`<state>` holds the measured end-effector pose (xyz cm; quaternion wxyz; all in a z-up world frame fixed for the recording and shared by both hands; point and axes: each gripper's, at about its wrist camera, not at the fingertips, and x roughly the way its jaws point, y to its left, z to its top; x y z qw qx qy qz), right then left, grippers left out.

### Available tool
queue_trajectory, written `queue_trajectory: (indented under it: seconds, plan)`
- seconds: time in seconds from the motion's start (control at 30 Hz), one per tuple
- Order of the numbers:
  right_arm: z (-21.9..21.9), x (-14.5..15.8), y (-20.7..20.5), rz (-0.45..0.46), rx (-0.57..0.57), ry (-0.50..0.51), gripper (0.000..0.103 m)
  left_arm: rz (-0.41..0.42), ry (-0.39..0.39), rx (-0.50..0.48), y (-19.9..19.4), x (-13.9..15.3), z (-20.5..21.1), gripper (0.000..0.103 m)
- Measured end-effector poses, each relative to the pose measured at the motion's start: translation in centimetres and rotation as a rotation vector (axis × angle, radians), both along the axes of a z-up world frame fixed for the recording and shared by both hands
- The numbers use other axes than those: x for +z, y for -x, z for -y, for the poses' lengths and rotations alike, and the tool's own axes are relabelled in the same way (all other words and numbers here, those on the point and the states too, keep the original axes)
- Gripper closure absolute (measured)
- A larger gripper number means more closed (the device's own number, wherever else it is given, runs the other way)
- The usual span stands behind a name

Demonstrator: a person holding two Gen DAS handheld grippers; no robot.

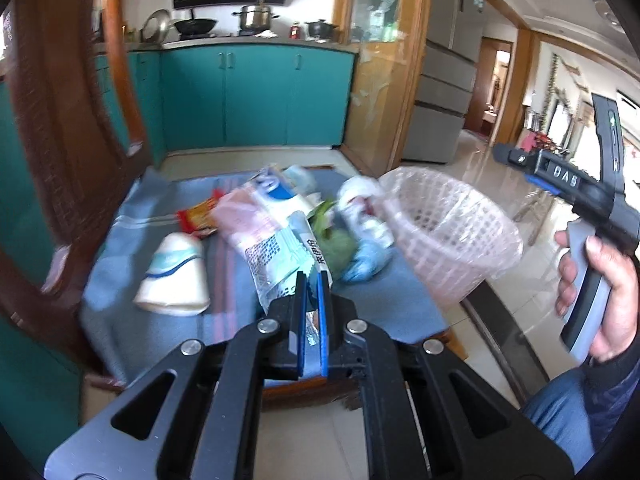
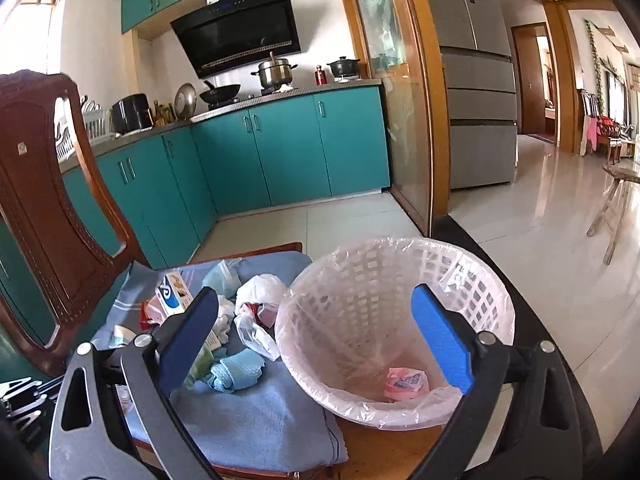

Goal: Collect trash
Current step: 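Carry the clear packet over the basket and open the left tool, then move both open tools back over the cushion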

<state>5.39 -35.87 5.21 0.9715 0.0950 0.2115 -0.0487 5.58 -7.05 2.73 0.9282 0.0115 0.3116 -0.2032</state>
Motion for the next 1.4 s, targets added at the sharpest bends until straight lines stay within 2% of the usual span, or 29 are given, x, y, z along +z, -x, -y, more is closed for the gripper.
queue_trajectory:
  seconds: [0.17, 0.37, 0.4, 0.43, 0.47, 0.5, 0.53, 0.57, 0.67, 0.8, 0.9, 0.97, 1.1, 1.23, 1.4]
  plan:
    - [1.7, 0.2, 0.5, 0.028, -0.058, -0.016, 0.008, 0.022, 0.013, -0.121, -2.2, 1.2, 6.5, 0.097]
    - [5.9, 0.7, 2.2, 0.096, -0.225, -0.079, 0.008, 0.025, 0.137, -0.248, -6.4, 2.9, 15.7, 0.096]
    - [6.4, 0.8, 2.5, 0.111, -0.246, -0.091, 0.008, 0.025, 0.146, -0.263, -7.2, 2.9, 17.2, 0.094]
    - [7.0, 0.9, 2.8, 0.123, -0.261, -0.103, 0.008, 0.018, 0.147, -0.272, -7.8, 2.7, 18.3, 0.075]
    - [7.3, 0.9, 3.0, 0.13, -0.27, -0.113, 0.008, 0.011, 0.142, -0.26, -8.6, 2.3, 19.4, 0.043]
    - [7.6, 0.8, 3.0, 0.126, -0.273, -0.12, 0.008, 0.017, 0.134, -0.225, -9.1, 2.0, 19.8, 0.032]
    - [7.8, 0.7, 2.9, 0.118, -0.268, -0.121, 0.008, 0.023, 0.121, -0.179, -9.4, 1.8, 19.9, 0.026]
    - [7.8, 0.6, 2.8, 0.107, -0.261, -0.117, 0.008, 0.016, 0.119, -0.142, -9.6, 1.6, 19.4, 0.026]
    - [7.4, 0.5, 2.5, 0.097, -0.238, -0.106, 0.008, 0.02, 0.124, -0.113, -8.9, 1.6, 16.5, 0.022]
    - [5.8, 0.3, 2.1, 0.071, -0.179, -0.097, 0.008, 0.114, -0.007, -0.052, -5.7, 2.6, 10.7, 0.014]
    - [3.5, 0.2, 1.6, 0.04, -0.098, -0.081, 0.008, 0.14, -0.062, 0.024, -3.2, 2.8, 5.6, 0.009]
    - [1.1, -0.1, 1.3, 0.002, -0.02, -0.063, 0.008, 0.128, -0.08, 0.099, -1.5, 2.3, 1.7, 0.006]
    - [-3.3, -1.4, 1.8, -0.083, 0.103, -0.059, 0.008, 0.063, -0.069, 0.21, 0.0, 0.5, -3.5, 0.006]
    - [-8.1, -3.1, 3.3, -0.142, 0.208, -0.039, 0.008, -0.001, -0.057, 0.225, 0.7, -1.6, -5.9, 0.006]
    - [-11.0, -3.7, 4.1, -0.141, 0.253, 0.022, 0.008, -0.019, -0.061, 0.19, 1.1, -1.9, -5.2, 0.006]
